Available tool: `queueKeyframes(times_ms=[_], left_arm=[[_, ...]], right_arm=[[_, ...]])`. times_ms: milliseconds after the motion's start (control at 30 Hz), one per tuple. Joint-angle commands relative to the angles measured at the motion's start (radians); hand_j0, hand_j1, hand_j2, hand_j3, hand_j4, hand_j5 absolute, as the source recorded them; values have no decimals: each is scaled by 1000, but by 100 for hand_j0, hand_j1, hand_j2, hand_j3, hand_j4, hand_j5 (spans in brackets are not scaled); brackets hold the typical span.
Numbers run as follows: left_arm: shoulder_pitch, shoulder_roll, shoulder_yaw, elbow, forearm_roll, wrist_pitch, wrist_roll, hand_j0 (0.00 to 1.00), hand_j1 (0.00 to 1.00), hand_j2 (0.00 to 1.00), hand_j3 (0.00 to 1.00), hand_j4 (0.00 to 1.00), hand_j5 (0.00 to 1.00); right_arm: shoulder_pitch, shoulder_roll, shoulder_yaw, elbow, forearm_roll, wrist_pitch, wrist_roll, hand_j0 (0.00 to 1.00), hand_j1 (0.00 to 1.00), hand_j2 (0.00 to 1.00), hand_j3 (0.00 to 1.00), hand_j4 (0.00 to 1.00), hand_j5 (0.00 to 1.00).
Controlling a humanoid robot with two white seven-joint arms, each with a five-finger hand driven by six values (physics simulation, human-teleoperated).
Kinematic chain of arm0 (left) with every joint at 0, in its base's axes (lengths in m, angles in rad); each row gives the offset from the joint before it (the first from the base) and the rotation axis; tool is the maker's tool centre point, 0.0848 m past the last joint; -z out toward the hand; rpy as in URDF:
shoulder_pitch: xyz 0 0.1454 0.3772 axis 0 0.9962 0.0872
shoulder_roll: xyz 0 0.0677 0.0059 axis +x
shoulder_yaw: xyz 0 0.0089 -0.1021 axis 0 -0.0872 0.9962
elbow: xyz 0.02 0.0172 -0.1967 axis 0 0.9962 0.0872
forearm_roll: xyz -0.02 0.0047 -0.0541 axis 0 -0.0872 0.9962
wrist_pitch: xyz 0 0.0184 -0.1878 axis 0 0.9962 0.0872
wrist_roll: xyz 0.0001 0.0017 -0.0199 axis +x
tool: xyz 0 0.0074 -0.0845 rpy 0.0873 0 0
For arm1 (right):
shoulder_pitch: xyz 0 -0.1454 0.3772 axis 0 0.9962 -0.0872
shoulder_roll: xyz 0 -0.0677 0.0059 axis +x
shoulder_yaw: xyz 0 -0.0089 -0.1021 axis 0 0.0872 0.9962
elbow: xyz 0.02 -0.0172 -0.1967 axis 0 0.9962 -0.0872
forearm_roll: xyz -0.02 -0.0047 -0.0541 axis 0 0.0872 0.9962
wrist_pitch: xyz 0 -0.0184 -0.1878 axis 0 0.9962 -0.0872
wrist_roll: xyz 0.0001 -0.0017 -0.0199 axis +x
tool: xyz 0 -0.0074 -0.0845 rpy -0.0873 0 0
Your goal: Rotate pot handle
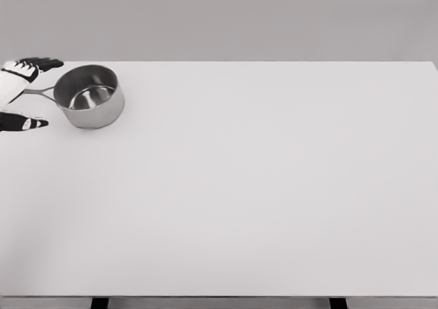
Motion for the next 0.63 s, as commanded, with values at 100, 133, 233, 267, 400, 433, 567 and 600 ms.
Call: queueKeyframes(times_ms=[100, 133, 233, 267, 400, 433, 567, 600], left_arm=[[64, 3, 63, -263, 130, 3, 1, 100, 100, 100, 100, 100, 100], [86, 3, 55, -298, 133, 3, -1, 100, 100, 100, 100, 100, 100], [176, 5, 22, -349, 131, 3, -5, 100, 100, 100, 100, 100, 100], [180, 6, -9, -349, 131, 3, -5, 100, 100, 100, 100, 100, 100], [176, 11, -112, -349, 131, 3, -5, 100, 100, 100, 100, 100, 100], [176, 11, -112, -349, 130, 3, -5, 100, 100, 100, 100, 100, 100], [181, 11, -112, -349, 127, 3, -5, 100, 100, 100, 100, 100, 100], [181, 13, -112, -349, 125, 3, -5, 100, 100, 100, 100, 100, 100]], right_arm=[[0, 0, 0, 0, 0, 0, 0, 100, 100, 100, 100, 100, 100], [0, 0, 0, 0, 0, 0, 0, 100, 100, 100, 100, 100, 100], [0, 0, 0, 0, 0, 0, 0, 100, 100, 100, 100, 100, 100], [0, 0, 0, 0, 0, 0, 0, 100, 100, 100, 100, 100, 100], [0, 0, 0, 0, 0, 0, 0, 100, 100, 100, 100, 100, 100], [0, 0, 0, 0, 0, 0, 0, 100, 100, 100, 100, 100, 100], [0, 0, 0, 0, 0, 0, 0, 100, 100, 100, 100, 100, 100], [0, 0, 0, 0, 0, 0, 0, 100, 100, 100, 100, 100, 100]])
